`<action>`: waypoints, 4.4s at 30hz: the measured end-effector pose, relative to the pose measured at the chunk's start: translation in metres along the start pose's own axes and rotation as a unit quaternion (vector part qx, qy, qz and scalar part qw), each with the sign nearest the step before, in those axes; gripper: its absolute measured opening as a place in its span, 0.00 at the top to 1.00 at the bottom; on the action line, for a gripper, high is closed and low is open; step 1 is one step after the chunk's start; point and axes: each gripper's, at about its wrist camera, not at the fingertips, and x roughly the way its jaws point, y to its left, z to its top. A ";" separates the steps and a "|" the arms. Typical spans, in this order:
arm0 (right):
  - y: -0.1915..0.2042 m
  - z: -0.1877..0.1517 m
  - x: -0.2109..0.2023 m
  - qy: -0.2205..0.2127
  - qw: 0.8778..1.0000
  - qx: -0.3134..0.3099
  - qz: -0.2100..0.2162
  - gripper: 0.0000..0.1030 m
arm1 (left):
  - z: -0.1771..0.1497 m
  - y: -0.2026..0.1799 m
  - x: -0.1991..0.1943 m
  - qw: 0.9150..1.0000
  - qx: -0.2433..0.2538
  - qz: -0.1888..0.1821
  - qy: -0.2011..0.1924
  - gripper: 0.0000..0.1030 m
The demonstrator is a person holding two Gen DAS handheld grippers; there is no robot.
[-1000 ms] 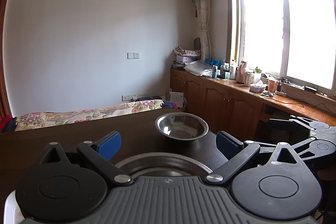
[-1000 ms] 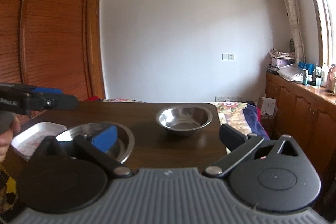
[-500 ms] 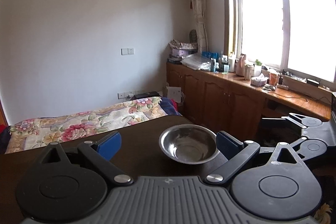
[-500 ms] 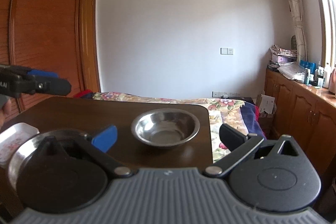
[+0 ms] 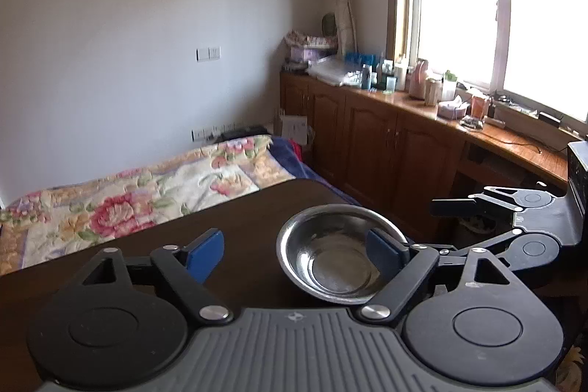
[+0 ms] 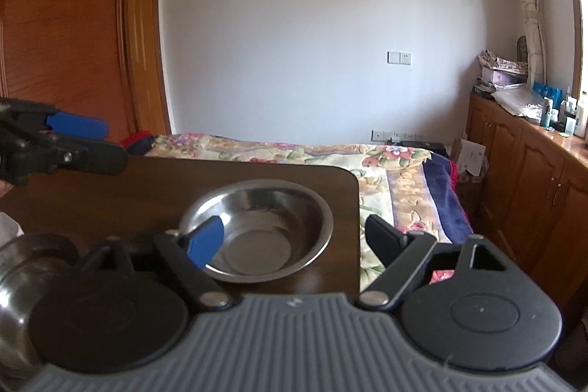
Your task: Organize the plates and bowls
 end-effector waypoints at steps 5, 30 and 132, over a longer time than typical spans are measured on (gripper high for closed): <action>-0.007 0.001 0.012 0.020 1.000 0.006 0.008 0.23 | 0.007 0.001 0.020 1.000 0.006 -0.001 0.025 0.00; -0.021 -0.002 0.035 0.087 0.993 0.058 0.058 0.62 | 0.009 0.014 0.091 0.989 0.006 -0.011 0.144 0.34; 0.122 -0.041 -0.068 -0.002 0.999 -0.022 0.049 0.85 | -0.111 0.024 -0.105 0.995 -0.097 0.034 0.021 0.59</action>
